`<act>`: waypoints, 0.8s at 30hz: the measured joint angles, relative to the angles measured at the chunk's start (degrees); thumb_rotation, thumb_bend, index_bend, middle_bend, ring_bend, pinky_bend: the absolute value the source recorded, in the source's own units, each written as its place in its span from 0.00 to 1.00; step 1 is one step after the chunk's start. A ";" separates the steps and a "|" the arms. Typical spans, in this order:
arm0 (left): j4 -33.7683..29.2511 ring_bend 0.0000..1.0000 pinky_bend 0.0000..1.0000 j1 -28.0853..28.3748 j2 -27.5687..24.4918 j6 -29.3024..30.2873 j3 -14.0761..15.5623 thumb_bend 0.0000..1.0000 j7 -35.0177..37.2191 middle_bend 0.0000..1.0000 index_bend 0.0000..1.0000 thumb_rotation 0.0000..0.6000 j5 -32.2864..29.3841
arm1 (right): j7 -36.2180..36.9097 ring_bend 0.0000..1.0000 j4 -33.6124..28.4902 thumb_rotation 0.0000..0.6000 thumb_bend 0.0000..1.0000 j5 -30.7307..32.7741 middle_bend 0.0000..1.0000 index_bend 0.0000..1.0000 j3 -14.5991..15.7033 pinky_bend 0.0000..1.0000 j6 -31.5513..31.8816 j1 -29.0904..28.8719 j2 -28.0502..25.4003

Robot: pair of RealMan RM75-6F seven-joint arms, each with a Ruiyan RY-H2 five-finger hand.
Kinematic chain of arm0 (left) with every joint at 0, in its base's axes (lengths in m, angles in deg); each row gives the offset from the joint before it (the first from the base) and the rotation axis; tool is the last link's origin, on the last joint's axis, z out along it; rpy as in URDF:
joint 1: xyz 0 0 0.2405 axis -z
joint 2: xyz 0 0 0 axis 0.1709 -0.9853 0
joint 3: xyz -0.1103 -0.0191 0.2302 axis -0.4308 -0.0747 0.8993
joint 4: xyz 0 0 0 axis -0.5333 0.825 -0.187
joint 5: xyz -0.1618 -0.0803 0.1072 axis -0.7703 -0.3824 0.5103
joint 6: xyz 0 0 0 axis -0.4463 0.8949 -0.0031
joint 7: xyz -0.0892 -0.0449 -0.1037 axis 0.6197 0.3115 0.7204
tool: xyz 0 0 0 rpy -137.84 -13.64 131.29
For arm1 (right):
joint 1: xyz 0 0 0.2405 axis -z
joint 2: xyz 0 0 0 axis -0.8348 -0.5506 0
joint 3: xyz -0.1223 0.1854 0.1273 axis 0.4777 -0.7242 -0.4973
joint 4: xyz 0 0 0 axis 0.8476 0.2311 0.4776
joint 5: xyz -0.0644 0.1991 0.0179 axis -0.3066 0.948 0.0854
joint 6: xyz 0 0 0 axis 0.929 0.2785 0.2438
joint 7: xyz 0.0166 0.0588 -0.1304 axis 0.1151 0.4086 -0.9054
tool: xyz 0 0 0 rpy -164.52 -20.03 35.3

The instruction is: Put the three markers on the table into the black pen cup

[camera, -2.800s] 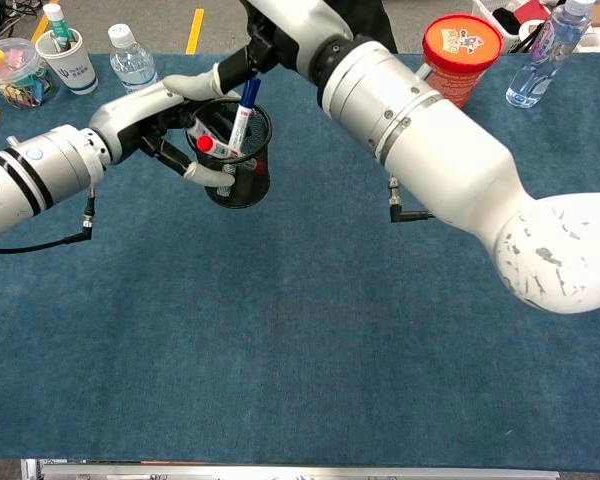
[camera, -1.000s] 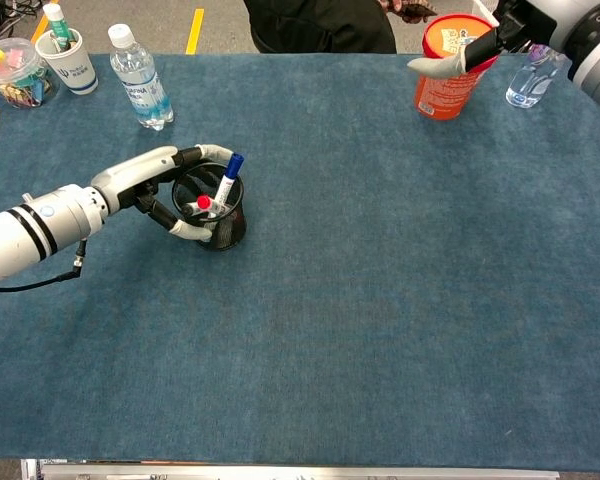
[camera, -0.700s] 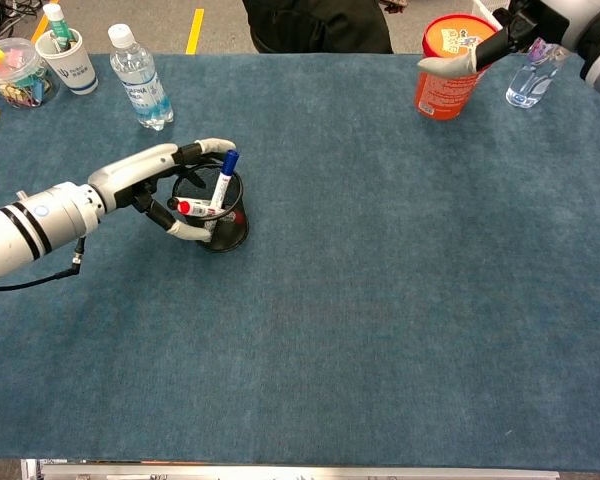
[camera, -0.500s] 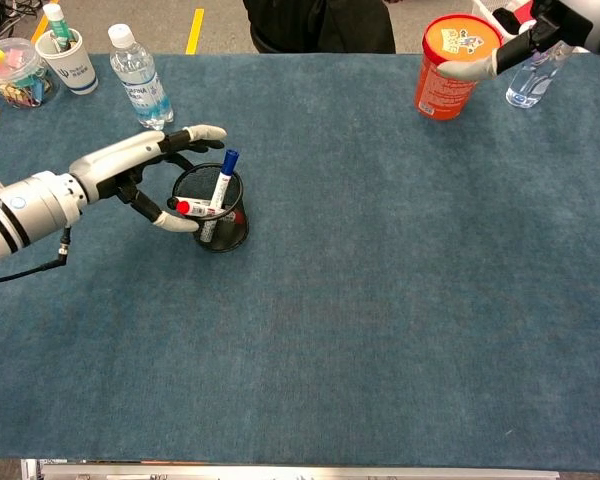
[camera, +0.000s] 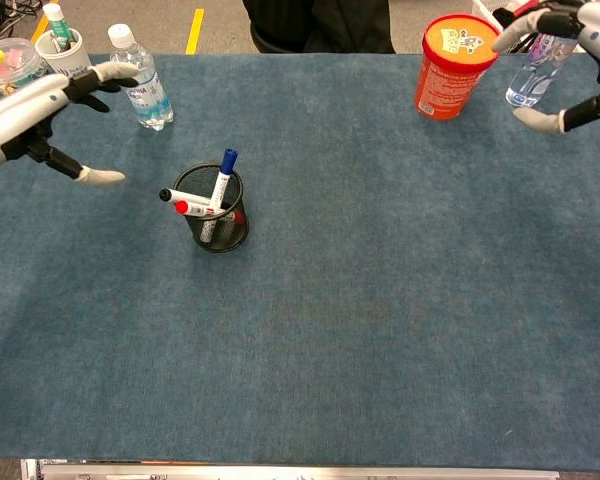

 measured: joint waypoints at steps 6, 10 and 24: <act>-0.41 0.12 0.19 -4.80 -0.40 7.71 -1.15 0.15 -9.48 0.13 0.02 1.00 -3.54 | -1.36 0.06 1.52 1.00 0.29 -0.05 0.19 0.27 2.39 0.11 5.14 5.07 2.63; -1.23 0.12 0.19 -7.84 -0.66 11.92 -1.41 0.15 -14.71 0.13 0.02 1.00 -4.81 | -2.25 0.06 2.91 1.00 0.29 -0.26 0.19 0.27 3.07 0.11 9.16 7.91 4.30; -6.38 0.12 0.19 -15.45 -1.40 18.83 0.32 0.15 -23.59 0.13 0.03 1.00 -4.70 | -5.72 0.06 4.46 1.00 0.29 -3.19 0.20 0.27 4.37 0.11 16.57 14.90 8.70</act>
